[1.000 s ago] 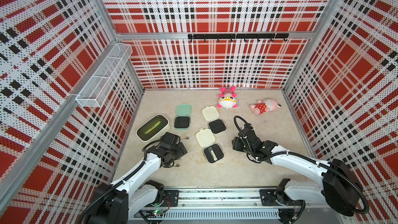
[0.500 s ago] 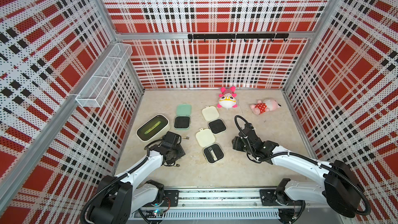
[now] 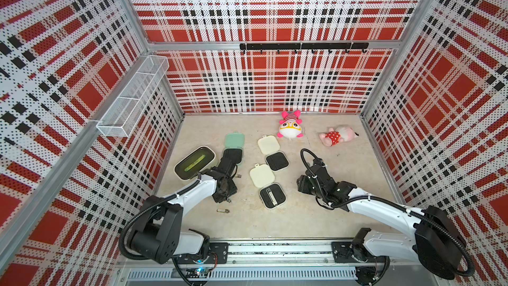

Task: Organize nail clipper sets
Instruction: Pick up the nail clipper from the center of the board.

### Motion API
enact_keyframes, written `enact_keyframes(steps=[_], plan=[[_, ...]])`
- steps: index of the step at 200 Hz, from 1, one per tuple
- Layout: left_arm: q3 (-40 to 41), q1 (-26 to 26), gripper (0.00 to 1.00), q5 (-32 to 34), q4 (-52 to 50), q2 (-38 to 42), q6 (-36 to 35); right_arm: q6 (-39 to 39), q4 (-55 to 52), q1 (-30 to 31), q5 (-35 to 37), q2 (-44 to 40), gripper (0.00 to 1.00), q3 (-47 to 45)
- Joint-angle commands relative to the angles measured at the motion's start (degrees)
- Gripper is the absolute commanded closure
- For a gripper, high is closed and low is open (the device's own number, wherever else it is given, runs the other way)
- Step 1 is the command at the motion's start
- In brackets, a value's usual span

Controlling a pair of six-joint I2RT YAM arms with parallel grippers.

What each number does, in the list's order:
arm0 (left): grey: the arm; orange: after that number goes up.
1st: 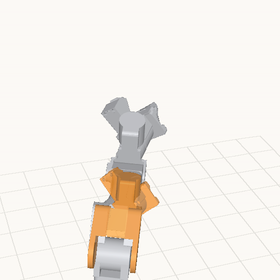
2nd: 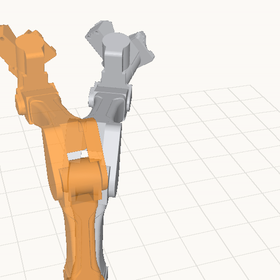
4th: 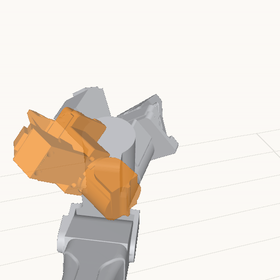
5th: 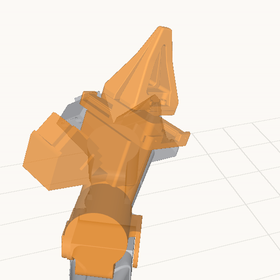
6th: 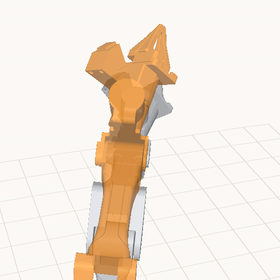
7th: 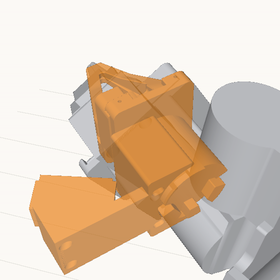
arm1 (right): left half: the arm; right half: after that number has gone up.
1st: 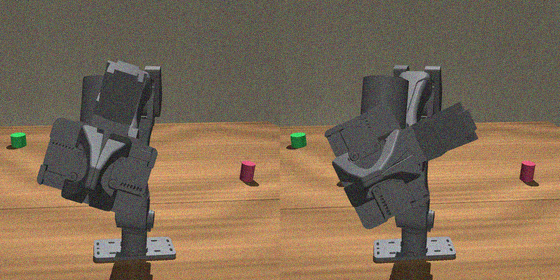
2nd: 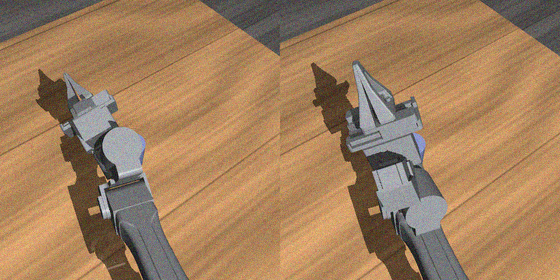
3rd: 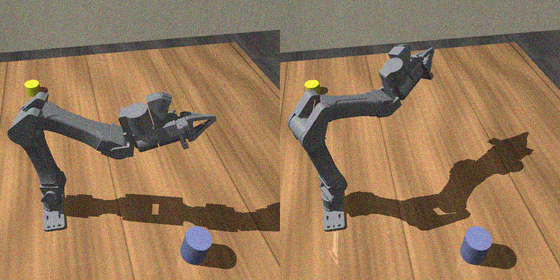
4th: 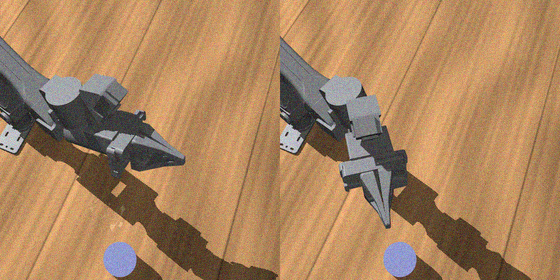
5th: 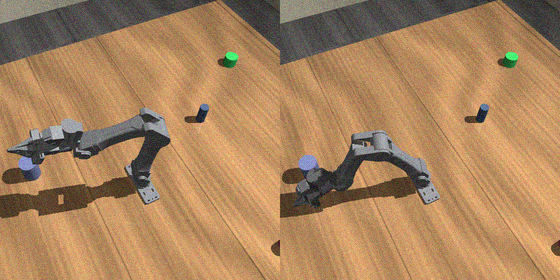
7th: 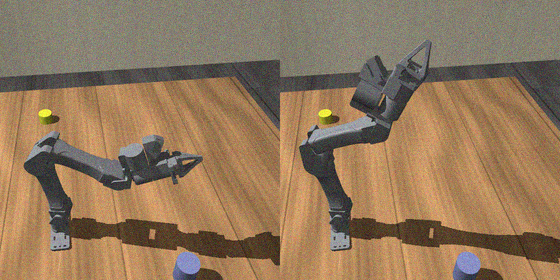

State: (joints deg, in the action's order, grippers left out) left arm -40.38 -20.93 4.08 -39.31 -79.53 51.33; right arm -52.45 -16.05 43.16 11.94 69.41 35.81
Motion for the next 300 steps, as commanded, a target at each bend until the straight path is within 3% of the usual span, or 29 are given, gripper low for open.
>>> enact_keyframes(steps=[1,56,181,259,300], plan=[[-2.2,-1.1,0.49,2.2,-5.3,-0.8,1.5,-0.8,1.4,0.6,1.8,-1.4,0.38,-0.8],[-6.4,-1.6,0.49,3.6,-9.4,-1.5,2.4,-0.6,2.9,0.5,2.3,-1.1,0.37,-1.5],[-0.4,-2.6,0.59,1.7,-4.9,-2.6,3.0,-0.3,4.4,0.6,1.0,0.7,0.36,-0.6],[2.0,-2.6,0.77,-0.2,-2.2,-2.6,2.6,-0.4,4.1,0.5,1.7,0.7,0.37,-0.1],[2.5,-2.5,0.95,-1.7,-1.3,-2.7,0.2,-0.4,3.5,0.6,2.0,0.2,0.36,0.1]])
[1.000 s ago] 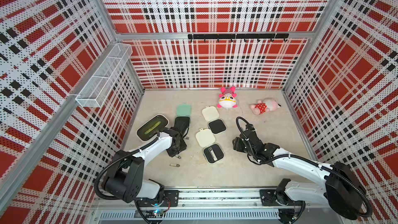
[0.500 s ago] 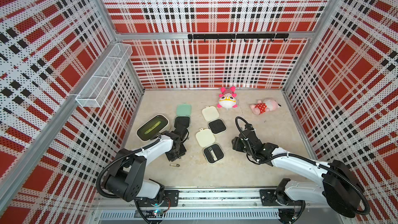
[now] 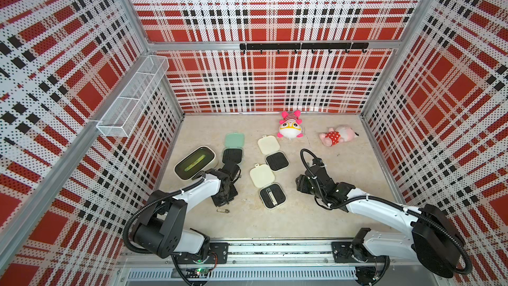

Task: Organize nail clipper sets
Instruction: Pick up the nail clipper from the center of the board, then place the nail clipper at the center of the board.

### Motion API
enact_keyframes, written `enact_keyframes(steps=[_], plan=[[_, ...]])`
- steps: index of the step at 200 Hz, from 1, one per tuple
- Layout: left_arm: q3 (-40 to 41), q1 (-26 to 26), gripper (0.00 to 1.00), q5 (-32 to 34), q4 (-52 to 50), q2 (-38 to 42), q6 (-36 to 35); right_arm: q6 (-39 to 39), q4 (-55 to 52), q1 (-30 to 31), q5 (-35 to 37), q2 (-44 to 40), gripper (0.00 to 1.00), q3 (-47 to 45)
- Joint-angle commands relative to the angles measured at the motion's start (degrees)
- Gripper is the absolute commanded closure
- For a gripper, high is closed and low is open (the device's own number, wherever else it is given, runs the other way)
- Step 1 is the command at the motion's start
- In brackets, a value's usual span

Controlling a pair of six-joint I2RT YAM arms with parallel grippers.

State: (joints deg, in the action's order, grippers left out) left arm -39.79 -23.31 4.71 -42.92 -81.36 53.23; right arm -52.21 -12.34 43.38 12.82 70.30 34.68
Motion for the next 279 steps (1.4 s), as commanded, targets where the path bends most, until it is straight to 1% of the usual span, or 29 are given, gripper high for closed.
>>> enact_keyframes(steps=[1,16,51,82,106,116,154,185,207,217,220,226,243,260,279], plan=[[1.9,-0.1,0.95,-2.3,2.3,-0.9,-1.7,-0.6,-0.2,0.4,1.2,-0.7,0.37,1.3],[1.7,0.1,1.0,-3.2,2.3,-0.2,-2.6,-0.7,-0.4,0.4,1.4,-0.8,0.37,1.3],[-1.4,0.2,1.0,-4.1,1.7,4.4,-5.7,-0.3,-1.4,0.3,1.8,-1.1,0.36,1.8],[-7.6,-0.7,1.0,-3.0,1.3,8.4,-10.2,0.4,-2.3,0.3,2.3,-1.8,0.36,2.4],[-14.4,-4.1,1.0,-2.4,1.0,8.3,-14.9,0.4,-3.0,0.2,2.9,-2.9,0.35,2.4],[-17.7,-6.1,1.0,-2.4,1.1,6.9,-16.9,0.6,-3.6,0.1,3.2,-3.5,0.35,2.4],[-30.8,-18.1,1.0,-0.6,3.0,-3.2,-24.1,0.0,-7.7,-2.2,4.4,-8.4,0.34,1.3],[-38.4,-26.3,1.0,-2.1,5.9,-12.7,-29.1,-1.0,-12.2,-6.9,3.9,-17.3,0.33,-1.7],[-42.7,-32.2,1.0,-1.1,6.0,-19.0,-31.8,-2.0,-16.9,-9.5,4.8,-24.8,0.32,-3.5],[-43.8,-34.6,1.0,-1.0,6.3,-21.2,-31.9,-2.5,-19.6,-10.3,5.5,-28.0,0.31,-4.0],[-43.9,-35.3,1.0,-1.0,6.4,-21.9,-33.2,-2.7,-20.3,-10.4,5.8,-28.9,0.31,-4.1],[-44.1,-36.4,1.0,-1.3,6.7,-23.0,-33.6,-3.1,-21.7,-10.5,6.4,-30.5,0.31,-4.3],[-43.5,-38.3,1.0,-2.9,7.9,-25.6,-33.5,-3.9,-25.1,-10.6,7.8,-34.2,0.31,-4.7],[-42.7,-40.0,1.0,-2.6,8.6,-27.4,-33.5,-4.4,-27.5,-10.7,8.5,-36.5,0.31,-4.9],[-41.5,-41.6,1.0,-2.2,9.5,-28.7,-33.2,-4.5,-28.6,-10.7,8.6,-37.1,0.32,-5.0]])
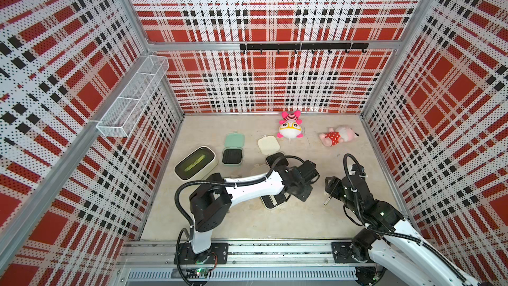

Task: Organize nail clipper sets
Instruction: Place the nail clipper at the center of the board.

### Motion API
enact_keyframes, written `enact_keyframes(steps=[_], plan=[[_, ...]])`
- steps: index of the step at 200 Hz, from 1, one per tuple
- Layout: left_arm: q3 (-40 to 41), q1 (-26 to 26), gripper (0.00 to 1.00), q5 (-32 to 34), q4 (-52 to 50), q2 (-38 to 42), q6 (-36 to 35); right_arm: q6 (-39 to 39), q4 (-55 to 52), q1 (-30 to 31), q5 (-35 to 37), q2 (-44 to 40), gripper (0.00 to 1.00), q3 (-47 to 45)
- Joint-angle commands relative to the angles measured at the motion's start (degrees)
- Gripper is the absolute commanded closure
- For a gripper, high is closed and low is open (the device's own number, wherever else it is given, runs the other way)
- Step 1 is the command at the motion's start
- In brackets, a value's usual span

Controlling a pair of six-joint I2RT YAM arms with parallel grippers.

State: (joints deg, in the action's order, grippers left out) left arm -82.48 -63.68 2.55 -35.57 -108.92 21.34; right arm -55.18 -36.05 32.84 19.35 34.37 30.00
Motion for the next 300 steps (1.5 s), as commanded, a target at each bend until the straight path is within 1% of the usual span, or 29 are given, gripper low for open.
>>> enact_keyframes(steps=[1,61,112,132,137,148,161,169,182,189,200,223,246,253,263,274,288,300], plan=[[1.3,-1.2,1.0,0.0,2.2,-1.3,-1.3,-1.6,-4.8,-0.2,2.1,-1.2,0.32,-0.4],[4.5,-3.0,1.0,2.3,3.8,-4.3,-0.6,-0.5,-3.9,-0.2,1.3,1.7,0.32,0.2],[6.0,-3.5,1.0,2.2,5.0,-5.3,-0.5,-0.1,-3.3,-0.2,1.1,3.1,0.32,0.5],[6.4,-3.5,0.81,2.9,5.0,-4.3,-0.6,-0.1,-3.4,-0.2,0.8,3.2,0.31,0.7],[6.4,-3.5,0.75,3.2,5.0,-3.9,-0.6,-0.1,-3.5,-0.2,0.7,3.3,0.31,0.8],[6.5,-3.5,0.68,3.6,5.1,-2.9,-0.6,-0.1,-3.8,-0.2,0.7,3.7,0.31,1.3],[6.8,-3.3,0.62,3.6,5.2,-1.5,-0.6,-0.1,-4.0,-0.2,0.8,4.2,0.31,1.6],[7.1,-3.0,0.6,2.7,5.8,-0.6,-0.7,0.0,-4.1,-0.2,0.9,4.7,0.3,1.9],[7.8,-2.4,0.59,1.9,6.6,0.9,-0.8,0.1,-3.9,-0.2,0.9,5.6,0.3,2.6],[8.2,-1.9,0.61,2.0,6.5,1.7,-0.6,0.3,-3.9,-0.2,0.9,6.4,0.3,3.0],[9.6,-0.6,0.64,2.3,6.9,4.2,-0.6,0.5,-3.6,-0.2,0.8,7.9,0.31,3.7],[15.8,4.0,0.64,1.0,11.2,13.9,2.5,1.9,-0.2,-0.2,-1.4,12.3,0.31,4.3],[22.8,9.9,0.7,0.9,15.9,24.5,5.5,4.5,5.8,-0.1,-7.1,21.5,0.33,5.4],[25.4,12.1,0.72,0.8,17.6,27.6,6.7,5.0,7.9,0.1,-10.3,25.0,0.35,5.9],[29.5,15.0,0.71,0.0,20.5,32.0,8.5,5.3,10.5,1.3,-12.2,29.6,0.36,6.9],[34.5,18.4,0.71,-0.3,23.2,36.8,10.9,5.7,11.9,3.3,-12.6,34.5,0.37,8.7],[40.8,23.7,0.71,-2.2,26.5,42.2,14.2,6.2,13.1,5.8,-12.8,40.0,0.36,11.5],[46.0,28.4,0.68,-4.2,28.9,46.1,17.2,6.6,13.7,7.6,-13.1,44.0,0.36,13.9]])
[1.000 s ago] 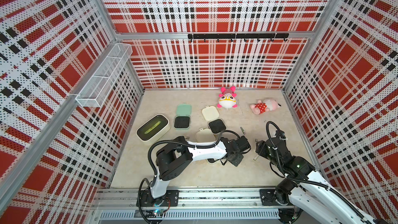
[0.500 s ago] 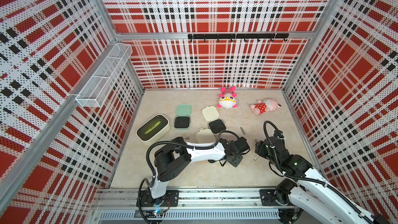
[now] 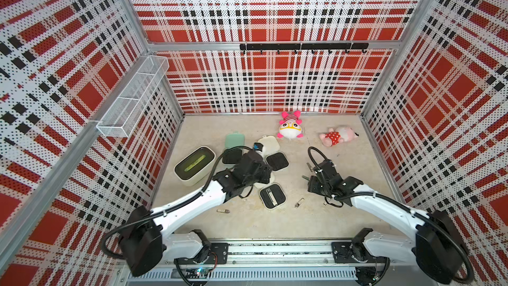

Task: Organize nail clipper sets
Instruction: Place the nail clipper at the center of the board, then pick up the nail clipper from the center of the board.

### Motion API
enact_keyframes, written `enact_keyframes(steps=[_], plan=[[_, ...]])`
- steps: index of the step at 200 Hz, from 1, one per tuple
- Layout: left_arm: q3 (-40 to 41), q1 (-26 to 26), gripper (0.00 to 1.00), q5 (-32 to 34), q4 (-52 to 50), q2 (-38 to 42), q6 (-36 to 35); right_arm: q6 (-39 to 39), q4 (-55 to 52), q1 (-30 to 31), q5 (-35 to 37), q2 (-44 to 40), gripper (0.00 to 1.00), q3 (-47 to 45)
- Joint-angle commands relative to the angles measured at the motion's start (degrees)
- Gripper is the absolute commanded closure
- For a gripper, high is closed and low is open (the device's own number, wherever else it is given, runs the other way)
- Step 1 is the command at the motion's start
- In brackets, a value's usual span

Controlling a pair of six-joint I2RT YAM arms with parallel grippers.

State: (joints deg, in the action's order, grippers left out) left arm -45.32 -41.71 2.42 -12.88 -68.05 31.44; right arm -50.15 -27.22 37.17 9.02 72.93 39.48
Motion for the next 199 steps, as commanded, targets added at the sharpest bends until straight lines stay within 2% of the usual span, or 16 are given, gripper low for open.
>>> enact_keyframes(steps=[1,24,54,103,137,156,199], plan=[[9.2,6.8,0.68,-4.4,6.7,5.5,7.3,1.6,4.9,3.3,-2.8,5.8,0.36,4.6],[16.5,13.1,0.62,-8.8,11.7,8.9,11.9,1.9,6.6,5.2,-4.4,11.7,0.36,7.3],[20.1,16.4,0.54,-13.9,15.7,7.9,14.0,1.2,7.6,6.9,-5.9,15.9,0.37,8.7],[20.5,16.9,0.44,-15.9,20.1,5.2,14.4,-1.2,7.3,8.5,-6.0,15.0,0.37,6.0],[19.4,18.1,0.42,-23.3,21.2,3.4,12.6,-3.5,7.6,9.0,-6.1,12.5,0.36,2.1],[20.6,18.3,0.36,-25.3,23.7,3.8,13.4,-4.6,7.6,9.2,-6.0,10.9,0.36,0.0],[20.6,17.9,0.39,-27.5,24.0,2.2,12.4,-6.4,7.4,10.1,-6.0,7.8,0.35,-3.3]])
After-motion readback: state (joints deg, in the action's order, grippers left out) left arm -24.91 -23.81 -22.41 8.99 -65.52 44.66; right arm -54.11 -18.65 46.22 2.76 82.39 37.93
